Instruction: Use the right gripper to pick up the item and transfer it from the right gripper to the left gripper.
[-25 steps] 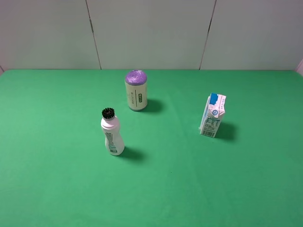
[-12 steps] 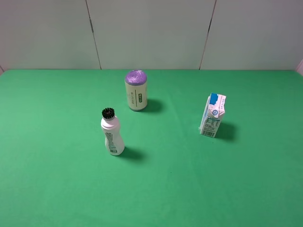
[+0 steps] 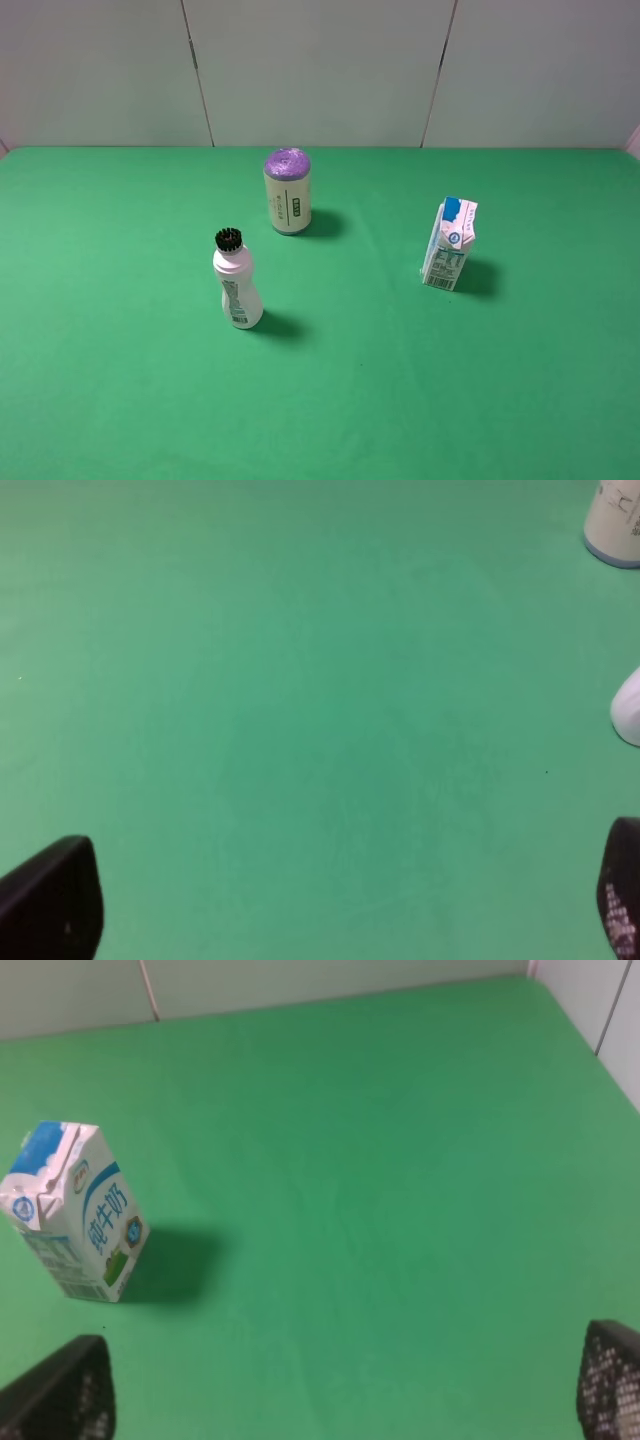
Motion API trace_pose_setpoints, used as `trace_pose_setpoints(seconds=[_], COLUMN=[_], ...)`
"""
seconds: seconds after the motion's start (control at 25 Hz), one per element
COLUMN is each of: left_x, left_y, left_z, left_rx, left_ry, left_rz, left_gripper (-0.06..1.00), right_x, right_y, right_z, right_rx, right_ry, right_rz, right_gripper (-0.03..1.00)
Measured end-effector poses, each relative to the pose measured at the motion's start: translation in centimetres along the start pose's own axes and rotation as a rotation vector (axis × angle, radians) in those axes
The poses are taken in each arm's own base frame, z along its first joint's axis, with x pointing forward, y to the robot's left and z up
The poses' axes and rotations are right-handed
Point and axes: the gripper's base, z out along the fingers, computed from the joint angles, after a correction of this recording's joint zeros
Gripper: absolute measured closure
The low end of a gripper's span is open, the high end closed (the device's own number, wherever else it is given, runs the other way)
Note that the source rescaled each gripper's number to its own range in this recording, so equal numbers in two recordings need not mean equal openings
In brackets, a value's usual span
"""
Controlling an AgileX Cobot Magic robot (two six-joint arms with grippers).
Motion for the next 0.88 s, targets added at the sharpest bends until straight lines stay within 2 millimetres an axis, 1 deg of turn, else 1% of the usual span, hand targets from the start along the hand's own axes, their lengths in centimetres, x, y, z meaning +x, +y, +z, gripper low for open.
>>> trace_pose_setpoints(seconds=[0.28,0.36,0.44,0.56,0.8,0.88], left_x=[0.0,0.0,0.0,0.0,0.0,0.0], left_y=[0.0,0.0,0.0,0.0,0.0,0.0], left_z=[0.0,0.0,0.0,0.0,0.0,0.0], left_rx=[0.000,0.000,0.000,0.000,0.000,0.000], left_ry=[0.000,0.000,0.000,0.000,0.000,0.000], left_rz=[0.000,0.000,0.000,0.000,0.000,0.000], left_gripper=[-0.03,-0.03,-0.03,-0.03,-0.03,-0.03], right_x=[0.0,-0.5,-1.6,-3.9,-9.7,-11.4], right_y=[0.0,0.0,0.0,0.0,0.1,0.2], right_z=[0.0,-0.4,-0.8,-0.7,0.3,0.7], right_rx=[0.000,0.000,0.000,0.000,-0.003,-0.013], right_ry=[0.000,-0.013,-0.014,0.009,0.039,0.041], right_rz=[0.000,0.000,0.000,0.000,0.004,0.011], right_gripper=[-0.03,-0.03,-0.03,-0.03,-0.03,-0.03])
